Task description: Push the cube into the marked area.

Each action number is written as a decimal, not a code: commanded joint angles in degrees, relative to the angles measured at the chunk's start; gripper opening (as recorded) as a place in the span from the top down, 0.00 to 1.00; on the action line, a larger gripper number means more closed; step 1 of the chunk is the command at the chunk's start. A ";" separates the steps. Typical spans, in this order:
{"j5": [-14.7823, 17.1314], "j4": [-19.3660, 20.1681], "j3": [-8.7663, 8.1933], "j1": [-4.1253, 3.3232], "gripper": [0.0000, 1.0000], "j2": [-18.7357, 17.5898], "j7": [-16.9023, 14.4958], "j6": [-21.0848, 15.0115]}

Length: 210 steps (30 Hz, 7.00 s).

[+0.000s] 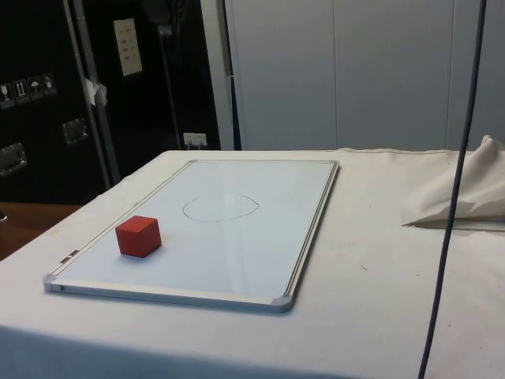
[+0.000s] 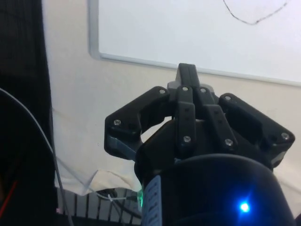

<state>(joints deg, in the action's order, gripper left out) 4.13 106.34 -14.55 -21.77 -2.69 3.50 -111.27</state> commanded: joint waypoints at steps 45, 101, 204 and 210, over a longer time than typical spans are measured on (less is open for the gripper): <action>1.09 -10.03 10.89 0.29 1.00 -22.17 8.54 -14.09; 2.52 -10.14 7.68 2.12 1.00 -36.38 8.37 -28.07; -19.65 -5.90 -4.07 1.09 1.00 -35.92 26.13 -26.07; -19.37 -2.46 -3.67 1.32 1.00 -34.38 26.01 -28.59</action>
<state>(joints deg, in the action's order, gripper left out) -15.30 102.96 -18.33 -20.51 -37.53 29.34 -138.60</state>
